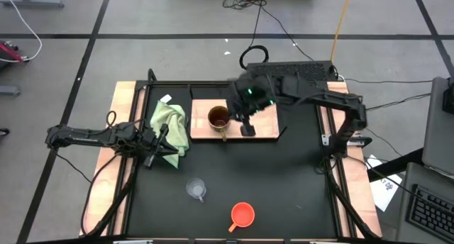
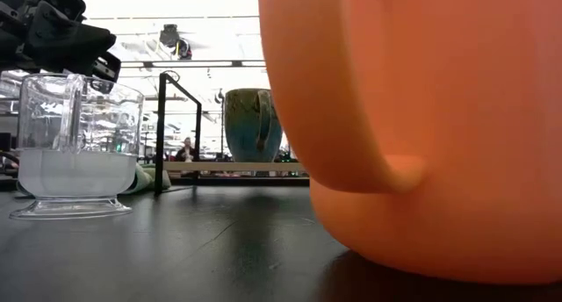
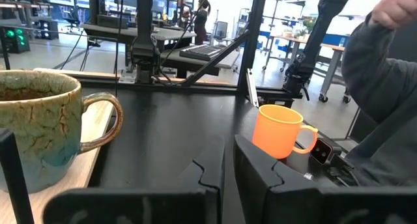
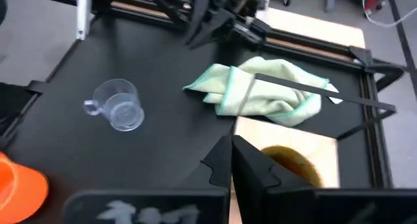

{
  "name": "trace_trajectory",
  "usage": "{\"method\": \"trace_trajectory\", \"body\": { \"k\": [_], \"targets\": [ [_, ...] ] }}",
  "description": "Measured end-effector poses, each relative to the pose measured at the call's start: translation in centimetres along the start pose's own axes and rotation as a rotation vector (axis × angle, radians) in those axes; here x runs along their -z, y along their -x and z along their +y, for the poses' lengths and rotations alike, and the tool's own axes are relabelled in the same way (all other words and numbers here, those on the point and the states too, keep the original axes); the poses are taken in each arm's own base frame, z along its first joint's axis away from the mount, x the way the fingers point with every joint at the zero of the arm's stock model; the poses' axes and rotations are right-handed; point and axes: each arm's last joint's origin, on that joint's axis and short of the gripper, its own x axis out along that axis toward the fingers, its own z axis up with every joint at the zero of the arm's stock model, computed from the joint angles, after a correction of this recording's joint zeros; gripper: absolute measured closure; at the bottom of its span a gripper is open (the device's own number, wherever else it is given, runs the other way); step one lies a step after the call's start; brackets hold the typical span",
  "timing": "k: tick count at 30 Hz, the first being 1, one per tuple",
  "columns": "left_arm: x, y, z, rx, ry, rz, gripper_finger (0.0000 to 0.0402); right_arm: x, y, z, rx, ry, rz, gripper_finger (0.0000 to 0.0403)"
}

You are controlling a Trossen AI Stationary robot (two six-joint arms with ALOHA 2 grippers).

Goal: Stack small to large cups/mugs on shelf
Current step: Put the orange mug to the right of the light green mug on the shelf

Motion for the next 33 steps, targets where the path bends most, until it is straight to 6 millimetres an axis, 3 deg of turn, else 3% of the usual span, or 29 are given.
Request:
{"method": "trace_trajectory", "body": {
  "k": [5,15,21,27,33],
  "targets": [
    [-0.1,0.0,0.0,0.001,-0.003,-0.012,0.0369,2.3,1.3,2.8,0.000,0.011,-0.116,0.0403],
    [-0.2,0.0,0.0,0.003,0.009,-0.021,0.0369,10.7,3.0,6.2,-0.005,-0.077,-0.267,0.0403],
    [-0.2,0.0,0.0,0.003,0.007,-0.021,0.0369,14.8,2.3,8.7,-0.060,-0.100,-0.362,0.0403],
    [-0.2,0.0,0.0,0.003,0.008,-0.021,0.0369,18.5,0.3,11.1,-0.133,-0.100,-0.445,0.0403],
    [-0.2,0.0,0.0,0.002,0.012,-0.021,0.0369,21.1,-0.9,11.7,-0.086,-0.126,-0.424,0.0403]
  ]
}}
